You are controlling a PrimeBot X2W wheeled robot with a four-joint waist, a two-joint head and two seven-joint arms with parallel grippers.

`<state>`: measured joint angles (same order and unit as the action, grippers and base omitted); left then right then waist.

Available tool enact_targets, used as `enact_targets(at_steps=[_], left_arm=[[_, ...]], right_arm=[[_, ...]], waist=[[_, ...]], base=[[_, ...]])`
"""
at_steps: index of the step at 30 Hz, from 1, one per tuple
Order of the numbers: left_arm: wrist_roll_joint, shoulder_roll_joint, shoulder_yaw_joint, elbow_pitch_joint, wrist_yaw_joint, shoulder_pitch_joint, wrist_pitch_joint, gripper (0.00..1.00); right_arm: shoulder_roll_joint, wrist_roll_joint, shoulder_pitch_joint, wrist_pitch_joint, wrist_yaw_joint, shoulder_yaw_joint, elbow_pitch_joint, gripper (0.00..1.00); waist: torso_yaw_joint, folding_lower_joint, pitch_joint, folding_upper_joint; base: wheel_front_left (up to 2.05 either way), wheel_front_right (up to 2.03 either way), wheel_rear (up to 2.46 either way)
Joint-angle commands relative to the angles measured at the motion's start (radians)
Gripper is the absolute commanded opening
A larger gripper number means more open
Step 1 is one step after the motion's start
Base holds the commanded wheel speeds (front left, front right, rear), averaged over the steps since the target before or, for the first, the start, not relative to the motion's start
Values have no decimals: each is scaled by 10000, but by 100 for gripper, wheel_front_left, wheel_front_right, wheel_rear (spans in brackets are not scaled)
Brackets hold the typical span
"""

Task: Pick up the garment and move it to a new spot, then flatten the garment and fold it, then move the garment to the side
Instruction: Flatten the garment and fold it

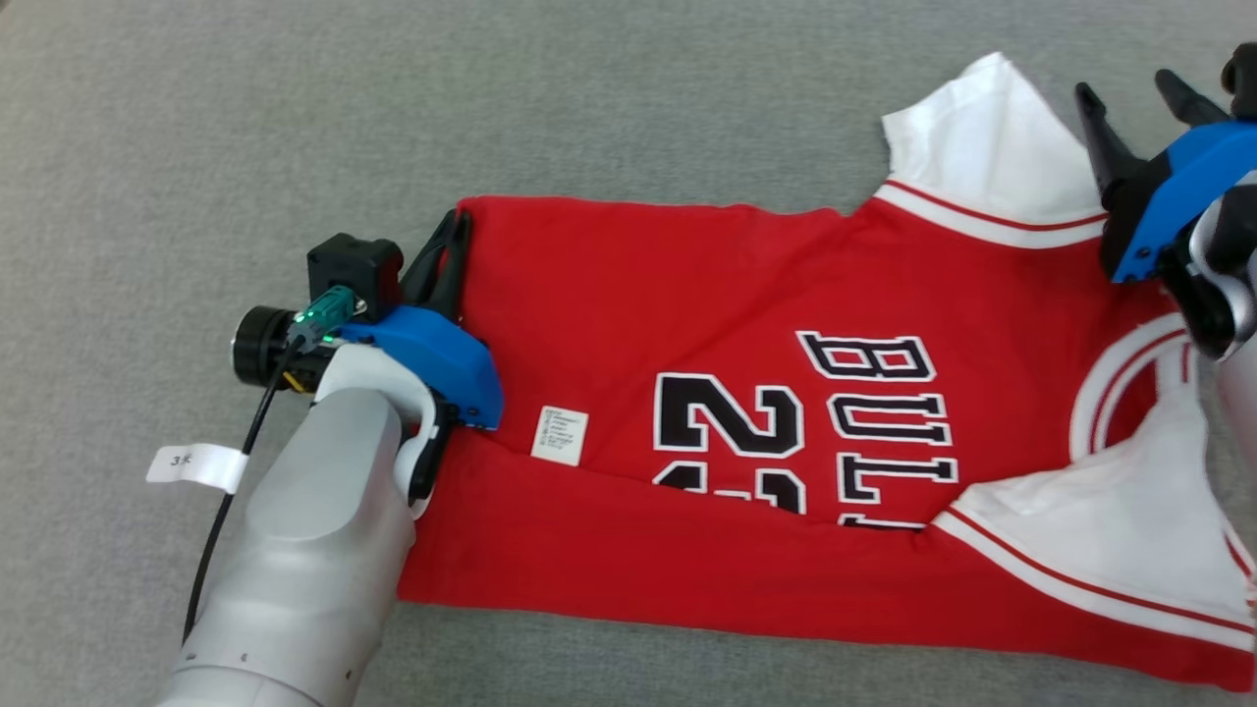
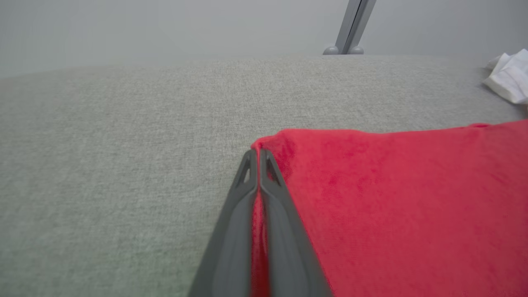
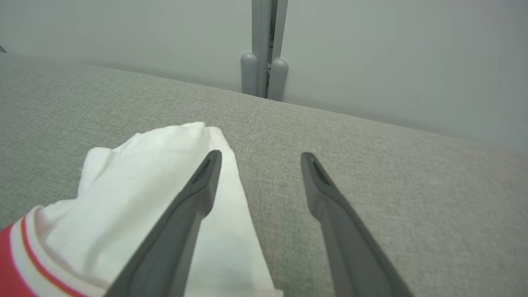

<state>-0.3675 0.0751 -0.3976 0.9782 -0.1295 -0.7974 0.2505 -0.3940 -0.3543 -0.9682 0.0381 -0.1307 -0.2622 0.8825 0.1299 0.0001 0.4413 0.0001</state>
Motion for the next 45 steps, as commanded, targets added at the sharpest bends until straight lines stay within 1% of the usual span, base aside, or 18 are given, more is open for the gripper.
enact_targets(at_steps=[1,7,13,14,15,16,18,20,21,23,28,33,37,41,45], left_arm=[[-46,-54,-30,-83,-17,-165,86,0],[-275,-220,-390,-430,-18,-275,148,0],[-721,-242,-818,-897,-18,-127,151,0],[-798,-248,-874,-968,2,-102,153,0],[-865,-249,-908,-1021,40,-87,152,0],[-926,-247,-931,-1084,90,-81,153,0],[-963,-246,-928,-1246,222,-84,155,0],[-892,-247,-812,-1465,407,-89,154,0],[-764,-245,-635,-1713,573,-5,155,0],[-601,-237,-385,-2045,691,156,156,0],[-159,-120,291,-2808,796,834,155,0],[272,68,837,-3186,708,1630,157,0],[612,216,1205,-3385,610,2275,156,0],[825,331,1591,-3413,550,2901,158,0],[1045,360,1947,-3428,509,3596,156,0]], right_arm=[[-105,8,-236,102,-1,-78,124,100],[-507,-359,-993,919,1,-555,772,100],[-626,-661,-1089,1812,1,-1323,1275,100],[-605,-746,-1031,1895,1,-1424,1322,83],[-629,-837,-1043,1910,-1,-1441,1380,16],[-654,-897,-1060,1835,1,-1483,1385,0],[-825,-928,-1172,1433,1,-1426,1361,0],[-944,-879,-1362,733,7,-1253,1334,0],[-879,-814,-1498,-86,3,-1069,1352,0],[-745,-821,-1483,-854,3,-855,1455,0],[-358,-1133,-905,-2232,1,-667,1480,0],[-210,-1685,-114,-2842,1,-786,939,0],[-137,-2243,856,-3014,1,-720,22,0],[-95,-2610,2123,-3042,1,-391,-1082,0],[155,-2778,3698,-3038,-1,12,-2039,0]], waist=[[314,-1,251,-1],[957,-1,578,-1],[1136,-1,733,-1],[1139,-1,743,-1],[1139,-1,751,-1],[1138,-1,756,-1],[1116,-1,771,-1],[1088,-1,771,-1],[1021,-1,718,-1],[940,-1,624,-1],[661,-1,167,-1],[234,-1,-443,-1],[-162,-1,-1047,-1],[-533,-1,-1688,-1],[-869,-1,-2316,-1]], base=[[0,0,0],[0,0,0],[0,0,0],[0,0,0],[0,0,0],[0,0,0],[0,0,0],[0,0,0],[0,0,0],[0,0,0],[0,0,0],[0,0,0],[0,0,0],[0,0,0],[0,0,0]])
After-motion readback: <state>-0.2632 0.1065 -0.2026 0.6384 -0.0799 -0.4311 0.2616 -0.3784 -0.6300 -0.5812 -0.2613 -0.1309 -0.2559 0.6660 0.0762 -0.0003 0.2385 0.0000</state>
